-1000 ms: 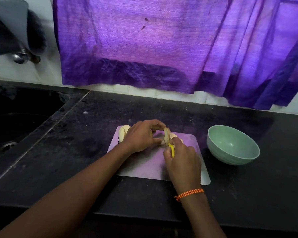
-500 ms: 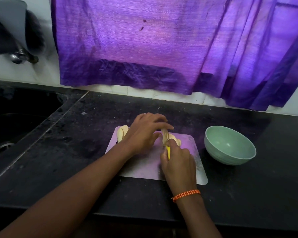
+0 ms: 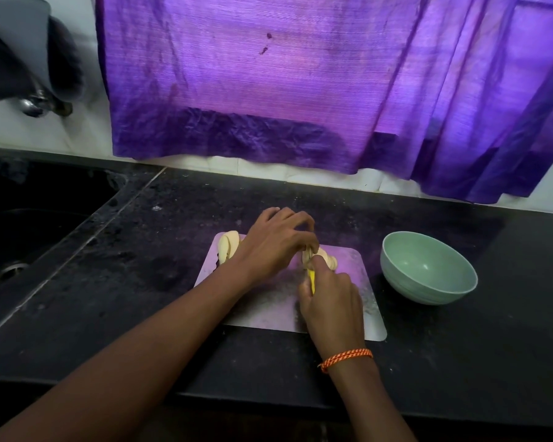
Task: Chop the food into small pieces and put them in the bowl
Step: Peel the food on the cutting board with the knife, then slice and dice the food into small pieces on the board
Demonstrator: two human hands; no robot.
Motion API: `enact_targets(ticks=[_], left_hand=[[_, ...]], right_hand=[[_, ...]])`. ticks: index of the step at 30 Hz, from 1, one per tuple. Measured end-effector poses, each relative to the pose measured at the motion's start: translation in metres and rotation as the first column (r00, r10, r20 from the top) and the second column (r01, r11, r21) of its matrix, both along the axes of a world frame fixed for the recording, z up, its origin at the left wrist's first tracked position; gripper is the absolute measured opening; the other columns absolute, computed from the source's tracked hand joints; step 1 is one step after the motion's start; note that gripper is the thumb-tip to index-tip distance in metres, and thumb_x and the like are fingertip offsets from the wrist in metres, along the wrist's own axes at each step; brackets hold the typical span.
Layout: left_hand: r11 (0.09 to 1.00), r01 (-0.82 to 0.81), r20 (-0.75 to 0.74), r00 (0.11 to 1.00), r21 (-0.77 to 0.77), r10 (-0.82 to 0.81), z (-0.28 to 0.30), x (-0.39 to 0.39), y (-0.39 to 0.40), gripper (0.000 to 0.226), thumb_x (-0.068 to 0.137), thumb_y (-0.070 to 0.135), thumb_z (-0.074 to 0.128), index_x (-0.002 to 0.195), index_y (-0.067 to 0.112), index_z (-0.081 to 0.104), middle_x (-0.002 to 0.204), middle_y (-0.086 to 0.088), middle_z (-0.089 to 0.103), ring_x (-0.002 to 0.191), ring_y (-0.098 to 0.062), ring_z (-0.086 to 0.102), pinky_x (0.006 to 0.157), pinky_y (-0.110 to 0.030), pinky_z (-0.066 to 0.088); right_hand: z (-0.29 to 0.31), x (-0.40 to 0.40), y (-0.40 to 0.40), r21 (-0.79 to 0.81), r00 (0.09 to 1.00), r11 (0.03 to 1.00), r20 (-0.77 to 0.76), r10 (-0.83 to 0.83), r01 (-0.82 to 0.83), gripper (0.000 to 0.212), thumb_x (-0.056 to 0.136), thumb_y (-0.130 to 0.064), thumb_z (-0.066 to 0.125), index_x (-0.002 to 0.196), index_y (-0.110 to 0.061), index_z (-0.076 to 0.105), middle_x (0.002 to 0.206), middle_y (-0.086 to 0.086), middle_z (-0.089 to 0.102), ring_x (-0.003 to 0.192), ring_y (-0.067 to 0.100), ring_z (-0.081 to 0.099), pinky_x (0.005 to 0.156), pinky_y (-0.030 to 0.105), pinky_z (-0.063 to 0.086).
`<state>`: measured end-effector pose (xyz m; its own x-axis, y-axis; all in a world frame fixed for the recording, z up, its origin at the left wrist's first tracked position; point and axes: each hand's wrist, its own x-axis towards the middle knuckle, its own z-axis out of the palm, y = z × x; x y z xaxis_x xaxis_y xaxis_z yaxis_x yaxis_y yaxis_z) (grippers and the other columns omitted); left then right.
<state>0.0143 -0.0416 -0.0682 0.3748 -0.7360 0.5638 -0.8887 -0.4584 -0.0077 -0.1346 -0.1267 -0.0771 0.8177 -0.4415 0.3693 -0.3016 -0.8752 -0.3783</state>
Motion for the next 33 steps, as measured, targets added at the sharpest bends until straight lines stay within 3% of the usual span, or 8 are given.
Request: enact_targets(ticks=[7, 12, 17, 20, 23, 27, 30, 33], left_hand=[[1.000, -0.010, -0.009, 1.000, 0.005, 0.010, -0.001, -0.002, -0.001, 0.031, 0.088, 0.014, 0.083, 0.110, 0.035, 0.078, 0.132, 0.004, 0.063, 0.120, -0.022, 0.056, 0.111, -0.045, 0.043], [0.997, -0.039, 0.010, 0.999, 0.064, 0.038, 0.001, 0.001, 0.002, 0.045, 0.082, 0.004, 0.082, 0.115, 0.034, 0.076, 0.132, 0.005, 0.061, 0.117, -0.022, 0.055, 0.108, -0.044, 0.042], [0.997, -0.072, 0.000, 0.997, -0.032, 0.072, 0.001, 0.011, 0.012, 0.036, 0.084, 0.009, 0.082, 0.103, 0.039, 0.077, 0.111, 0.008, 0.062, 0.090, -0.018, 0.055, 0.085, -0.035, 0.040], [0.995, -0.073, -0.040, 0.997, -0.061, 0.071, 0.003, 0.016, 0.018, 0.034, 0.087, 0.008, 0.079, 0.101, 0.038, 0.080, 0.110, 0.008, 0.066, 0.085, -0.019, 0.059, 0.078, -0.031, 0.032], [0.997, -0.015, -0.134, 0.991, -0.074, 0.005, 0.008, 0.015, 0.025, 0.024, 0.095, 0.017, 0.078, 0.104, 0.039, 0.083, 0.113, 0.011, 0.070, 0.091, -0.018, 0.062, 0.070, -0.033, 0.042], [0.999, -0.009, -0.225, 0.974, -0.049, -0.002, 0.013, 0.020, 0.035, 0.027, 0.098, 0.019, 0.075, 0.109, 0.042, 0.082, 0.116, 0.019, 0.071, 0.101, -0.011, 0.058, 0.076, -0.033, 0.045], [0.994, -0.055, -0.256, 0.966, -0.090, 0.030, 0.012, 0.026, 0.039, 0.051, 0.094, -0.006, 0.066, 0.109, 0.040, 0.082, 0.116, 0.017, 0.073, 0.100, -0.012, 0.058, 0.075, -0.032, 0.046], [0.993, -0.048, -0.295, 0.955, -0.109, 0.013, 0.010, 0.023, 0.036, 0.046, 0.095, -0.001, 0.061, 0.112, 0.037, 0.081, 0.116, 0.017, 0.074, 0.103, -0.010, 0.059, 0.079, -0.033, 0.050]], right_hand=[[-0.001, 0.006, -0.004, 0.012, 1.000, 1.000, 0.005, 0.016, -0.016, 0.031, 0.105, -0.028, 0.052, 0.136, -0.023, 0.057, 0.103, 0.003, 0.068, 0.079, 0.012, 0.044, 0.068, 0.024, 0.039], [0.001, 0.009, -0.004, 0.013, 0.999, 1.000, -0.028, 0.015, -0.014, 0.029, 0.106, -0.028, 0.050, 0.133, -0.022, 0.057, 0.108, 0.003, 0.067, 0.085, 0.018, 0.057, 0.067, 0.028, 0.041], [0.004, 0.000, -0.002, 0.006, 0.999, 1.000, -0.040, 0.019, -0.019, 0.029, 0.103, -0.030, 0.053, 0.131, -0.023, 0.057, 0.104, 0.005, 0.065, 0.084, 0.020, 0.056, 0.068, 0.028, 0.040], [-0.003, -0.009, 0.002, -0.020, 1.000, 1.000, -0.018, 0.006, -0.007, 0.031, 0.102, -0.032, 0.049, 0.131, -0.023, 0.058, 0.094, 0.006, 0.065, 0.076, 0.019, 0.044, 0.065, 0.032, 0.036], [-0.006, -0.013, -0.001, 0.001, 0.999, 1.000, 0.051, -0.009, 0.009, 0.034, 0.099, -0.033, 0.051, 0.130, -0.023, 0.061, 0.084, 0.005, 0.066, 0.072, 0.020, 0.044, 0.061, 0.032, 0.032], [0.000, -0.017, -0.003, -0.028, 0.987, 0.999, 0.162, -0.010, 0.015, 0.029, 0.097, -0.029, 0.058, 0.123, -0.018, 0.065, 0.067, 0.004, 0.057, 0.061, 0.023, 0.049, 0.053, 0.033, 0.040], [0.005, -0.021, -0.015, -0.047, 0.978, 0.997, 0.203, -0.050, 0.061, 0.028, 0.095, -0.028, 0.064, 0.122, -0.022, 0.066, 0.069, 0.004, 0.057, 0.061, 0.022, 0.044, 0.054, 0.031, 0.040], [0.006, -0.025, -0.036, -0.015, 0.984, 0.990, 0.107, -0.141, 0.144, 0.029, 0.097, -0.035, 0.060, 0.124, -0.026, 0.062, 0.081, 0.007, 0.063, 0.071, 0.027, 0.055, 0.060, 0.033, 0.041]])
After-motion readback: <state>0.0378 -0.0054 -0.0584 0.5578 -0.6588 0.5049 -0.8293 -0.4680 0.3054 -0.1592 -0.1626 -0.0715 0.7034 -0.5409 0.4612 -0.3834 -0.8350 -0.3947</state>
